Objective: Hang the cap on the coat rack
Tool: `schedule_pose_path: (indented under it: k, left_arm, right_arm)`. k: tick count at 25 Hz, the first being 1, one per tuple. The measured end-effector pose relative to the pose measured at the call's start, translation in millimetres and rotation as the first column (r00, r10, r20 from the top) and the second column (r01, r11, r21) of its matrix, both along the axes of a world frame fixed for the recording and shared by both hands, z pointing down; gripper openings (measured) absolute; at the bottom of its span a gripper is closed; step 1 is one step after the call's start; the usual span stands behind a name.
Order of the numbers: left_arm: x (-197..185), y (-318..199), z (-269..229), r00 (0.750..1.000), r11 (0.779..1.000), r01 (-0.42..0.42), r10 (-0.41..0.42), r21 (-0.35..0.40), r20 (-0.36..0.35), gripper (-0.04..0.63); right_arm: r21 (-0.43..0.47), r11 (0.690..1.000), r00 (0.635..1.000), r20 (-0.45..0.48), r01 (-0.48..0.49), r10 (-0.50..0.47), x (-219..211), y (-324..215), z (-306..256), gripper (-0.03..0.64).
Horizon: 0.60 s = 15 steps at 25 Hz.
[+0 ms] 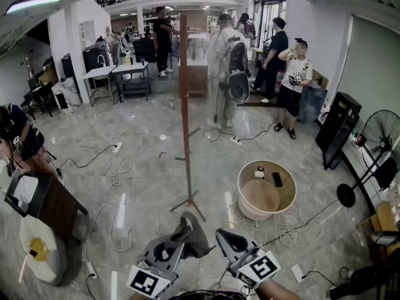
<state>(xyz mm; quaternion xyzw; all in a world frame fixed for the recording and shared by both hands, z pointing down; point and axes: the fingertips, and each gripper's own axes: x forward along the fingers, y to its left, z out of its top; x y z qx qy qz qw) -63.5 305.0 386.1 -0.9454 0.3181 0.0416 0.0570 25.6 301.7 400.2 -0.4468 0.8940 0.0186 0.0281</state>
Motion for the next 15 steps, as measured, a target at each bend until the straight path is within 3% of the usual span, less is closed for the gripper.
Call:
schedule_pose_path:
  k: [8,15]
  left_arm:
    - [7,-3,-2,1.000,1.000,-0.014,0.013,0.015,0.025,0.031]
    - [15,-4,-1,1.000,1.000,-0.015,0.015,0.004,0.024,0.030]
  right_arm:
    - [-0.008,1.000,1.000,-0.004,-0.011,0.011,5,-3,1,0.014]
    - [-0.001,0.998,0.998,0.010,0.056,-0.056,1,2,-2,0.014]
